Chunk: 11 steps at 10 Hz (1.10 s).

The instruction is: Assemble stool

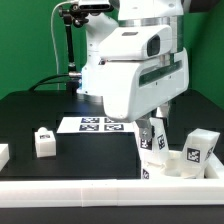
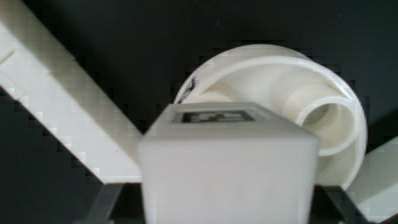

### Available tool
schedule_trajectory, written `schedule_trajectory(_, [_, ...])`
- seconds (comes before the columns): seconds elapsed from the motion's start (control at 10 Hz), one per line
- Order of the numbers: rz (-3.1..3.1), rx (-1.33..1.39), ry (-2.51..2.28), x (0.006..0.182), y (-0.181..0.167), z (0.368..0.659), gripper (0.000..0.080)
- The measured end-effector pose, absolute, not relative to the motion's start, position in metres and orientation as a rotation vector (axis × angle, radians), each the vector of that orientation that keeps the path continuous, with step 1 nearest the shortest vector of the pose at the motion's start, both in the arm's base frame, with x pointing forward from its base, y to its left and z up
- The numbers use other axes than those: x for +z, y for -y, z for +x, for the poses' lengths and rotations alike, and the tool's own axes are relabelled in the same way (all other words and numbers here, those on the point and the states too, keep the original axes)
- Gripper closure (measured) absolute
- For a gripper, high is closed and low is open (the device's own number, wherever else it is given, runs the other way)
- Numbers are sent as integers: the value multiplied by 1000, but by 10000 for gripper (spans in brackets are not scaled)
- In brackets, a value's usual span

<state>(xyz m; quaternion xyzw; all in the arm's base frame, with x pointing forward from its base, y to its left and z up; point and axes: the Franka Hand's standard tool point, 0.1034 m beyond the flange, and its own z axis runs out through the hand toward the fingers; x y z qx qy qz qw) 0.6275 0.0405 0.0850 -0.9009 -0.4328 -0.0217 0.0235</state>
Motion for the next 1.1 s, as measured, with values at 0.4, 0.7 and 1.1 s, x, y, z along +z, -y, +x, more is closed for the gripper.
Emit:
schedule_trajectory(0.4, [-2972,-62,832,84,-35,629,462])
schedule_trajectory(0.7, [-3036,-69,464,84,-33,630,461])
schedule_trajectory(1.1, [-3067,-65,6,84,-33,631,461])
